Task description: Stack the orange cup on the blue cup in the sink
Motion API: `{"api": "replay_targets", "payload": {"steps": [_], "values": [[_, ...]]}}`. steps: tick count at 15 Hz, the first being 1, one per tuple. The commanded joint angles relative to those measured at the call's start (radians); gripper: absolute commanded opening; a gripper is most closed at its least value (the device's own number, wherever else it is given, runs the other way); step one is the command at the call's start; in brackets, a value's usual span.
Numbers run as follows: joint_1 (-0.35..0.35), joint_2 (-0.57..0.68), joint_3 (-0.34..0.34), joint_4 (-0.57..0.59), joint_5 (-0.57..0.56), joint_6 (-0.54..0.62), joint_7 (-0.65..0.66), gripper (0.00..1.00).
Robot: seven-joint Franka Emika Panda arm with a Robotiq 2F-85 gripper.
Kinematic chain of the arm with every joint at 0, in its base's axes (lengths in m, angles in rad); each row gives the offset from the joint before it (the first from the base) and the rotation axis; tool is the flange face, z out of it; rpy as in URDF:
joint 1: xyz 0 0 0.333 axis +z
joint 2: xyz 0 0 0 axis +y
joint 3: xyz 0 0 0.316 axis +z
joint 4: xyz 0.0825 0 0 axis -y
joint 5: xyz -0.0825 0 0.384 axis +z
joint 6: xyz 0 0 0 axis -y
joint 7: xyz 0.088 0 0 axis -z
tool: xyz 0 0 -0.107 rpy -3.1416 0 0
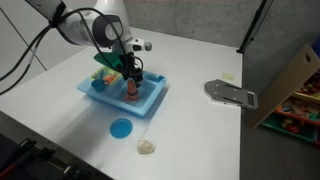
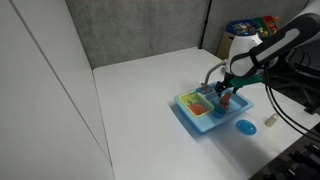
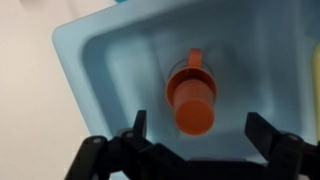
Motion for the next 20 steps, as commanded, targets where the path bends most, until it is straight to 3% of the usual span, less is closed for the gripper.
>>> {"api": "replay_targets", "payload": {"steps": [1, 10, 20], "values": [[-0.004, -0.019, 0.0, 0.008, -0.002, -0.036, -0.026, 1.0], [-0.001, -0.121, -0.004, -0.028, -0.031, -0.138, -0.065, 1.0], [-0.031, -0.354, 0.029, -0.098, -0.034, -0.29, -0.18, 1.0]]}}
